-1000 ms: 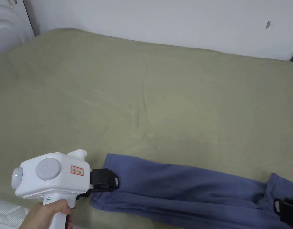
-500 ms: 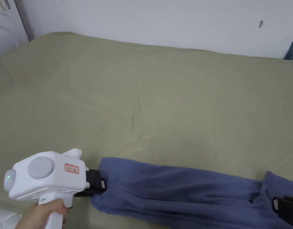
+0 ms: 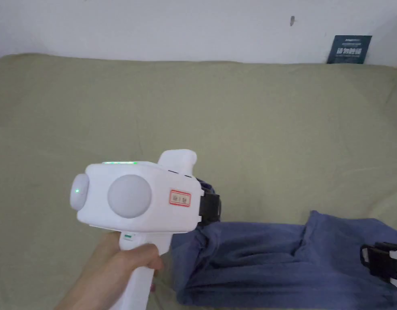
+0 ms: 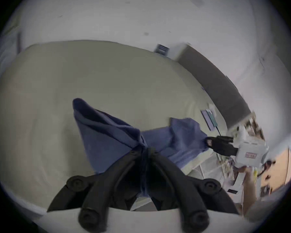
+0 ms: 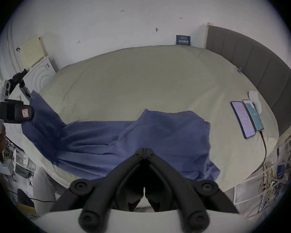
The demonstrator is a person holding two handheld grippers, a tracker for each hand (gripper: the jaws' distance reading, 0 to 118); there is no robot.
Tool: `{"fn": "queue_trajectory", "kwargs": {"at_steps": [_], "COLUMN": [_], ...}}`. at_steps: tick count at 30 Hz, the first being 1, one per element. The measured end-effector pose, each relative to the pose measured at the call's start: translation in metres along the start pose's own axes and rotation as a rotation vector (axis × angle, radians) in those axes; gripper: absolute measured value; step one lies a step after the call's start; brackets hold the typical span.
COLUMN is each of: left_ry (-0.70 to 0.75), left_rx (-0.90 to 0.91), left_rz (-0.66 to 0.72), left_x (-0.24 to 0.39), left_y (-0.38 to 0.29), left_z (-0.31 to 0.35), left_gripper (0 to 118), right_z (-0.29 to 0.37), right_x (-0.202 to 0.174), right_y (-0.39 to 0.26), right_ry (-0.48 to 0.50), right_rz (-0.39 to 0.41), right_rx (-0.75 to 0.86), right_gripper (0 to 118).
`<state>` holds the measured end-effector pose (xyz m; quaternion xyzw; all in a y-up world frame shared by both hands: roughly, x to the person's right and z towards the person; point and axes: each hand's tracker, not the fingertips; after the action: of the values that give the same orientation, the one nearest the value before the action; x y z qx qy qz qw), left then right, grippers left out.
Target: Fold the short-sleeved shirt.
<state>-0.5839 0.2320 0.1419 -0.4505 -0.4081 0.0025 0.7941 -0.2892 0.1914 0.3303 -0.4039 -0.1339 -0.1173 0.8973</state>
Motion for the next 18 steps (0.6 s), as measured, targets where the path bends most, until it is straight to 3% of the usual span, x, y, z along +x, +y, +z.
{"fn": "queue_trajectory", "kwargs": {"at_steps": [5,7,8,9,10,16,17,18], "left_ry": [-0.054,-0.065,-0.104,-0.101,-0.095,-0.137,-0.147,-0.146], "left_rx": [-0.061,-0.087,-0.12,-0.197,-0.255,-0.158,-0.127,-0.088], "left_rz": [-0.124,-0.138,-0.107,-0.061,-0.026,0.173,0.197,0.214], "left_x": [0.053,0.056,0.054,0.052,0.05,0.015,0.007,-0.001], "left_y": [-0.013,-0.026,-0.031,-0.036,-0.041,-0.035,-0.032,-0.029], "left_z": [-0.074,-0.108,-0.122,-0.135,-0.142,-0.11,-0.099,-0.085], "left_gripper": [9,18,37,76,90,87,84,72], "right_z": [0.007,0.01,0.012,0.013,0.015,0.017,0.016,0.016], "right_x": [0.028,0.037,0.04,0.043,0.045,0.053,0.054,0.053], "right_y": [-0.009,-0.013,-0.014,-0.016,-0.017,-0.02,-0.021,-0.022], "right_ry": [-0.027,-0.034,-0.039,-0.046,-0.048,-0.049,-0.046,-0.046], "right_rz": [-0.059,-0.075,-0.084,-0.093,-0.096,-0.138,-0.145,-0.148], "right_rx": [-0.008,-0.007,-0.011,-0.015,-0.019,-0.015,-0.015,-0.016], "right_gripper": [0,0,0,0,0,0,0,0]}}
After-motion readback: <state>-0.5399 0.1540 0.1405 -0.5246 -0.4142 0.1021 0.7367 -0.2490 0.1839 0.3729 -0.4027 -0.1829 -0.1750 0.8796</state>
